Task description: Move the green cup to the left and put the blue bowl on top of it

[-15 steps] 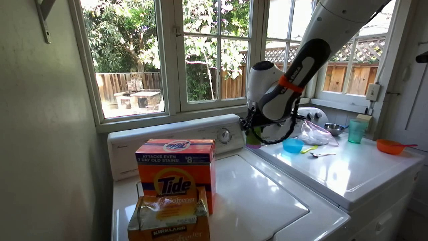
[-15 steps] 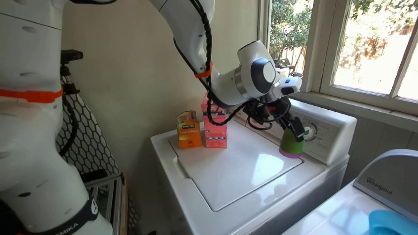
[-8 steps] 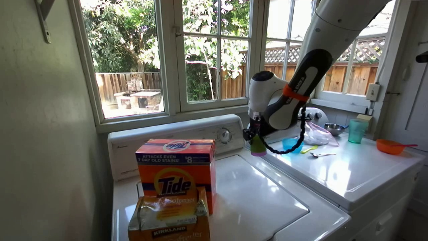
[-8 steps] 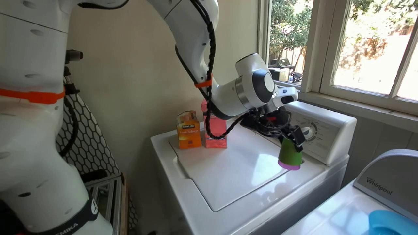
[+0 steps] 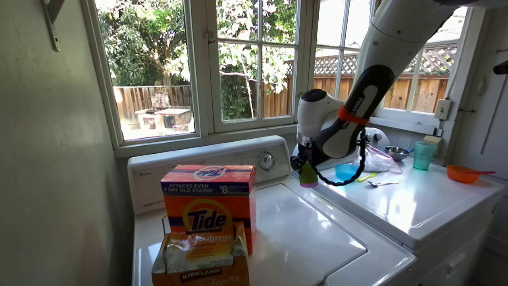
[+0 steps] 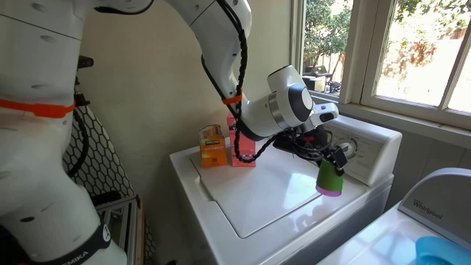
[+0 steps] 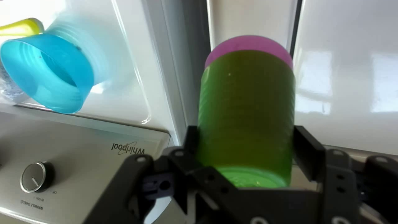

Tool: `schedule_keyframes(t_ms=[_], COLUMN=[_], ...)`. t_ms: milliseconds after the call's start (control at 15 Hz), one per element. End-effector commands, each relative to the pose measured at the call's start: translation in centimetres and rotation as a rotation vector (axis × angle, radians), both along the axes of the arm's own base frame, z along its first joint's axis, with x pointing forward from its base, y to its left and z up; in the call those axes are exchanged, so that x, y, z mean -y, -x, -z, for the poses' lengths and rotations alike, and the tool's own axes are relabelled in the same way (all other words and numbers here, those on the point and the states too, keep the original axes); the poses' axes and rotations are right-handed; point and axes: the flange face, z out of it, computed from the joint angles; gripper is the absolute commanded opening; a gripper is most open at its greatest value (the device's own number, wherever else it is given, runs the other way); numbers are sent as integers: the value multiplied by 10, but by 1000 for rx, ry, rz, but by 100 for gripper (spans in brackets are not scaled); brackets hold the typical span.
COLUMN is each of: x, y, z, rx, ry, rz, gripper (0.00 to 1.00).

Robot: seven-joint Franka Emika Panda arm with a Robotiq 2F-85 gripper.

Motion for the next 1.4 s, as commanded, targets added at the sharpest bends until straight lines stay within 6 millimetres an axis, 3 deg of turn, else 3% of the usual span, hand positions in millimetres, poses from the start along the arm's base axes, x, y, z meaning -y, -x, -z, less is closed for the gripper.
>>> schedule_keyframes(t_ms=[0, 533, 1333], x=[-5, -21, -32], y=[-2, -10, -24], z=[8, 36, 51], rx=[8, -6, 32], ry=[-3, -33, -57], rz=[-15, -35, 24], gripper=[50, 50, 50])
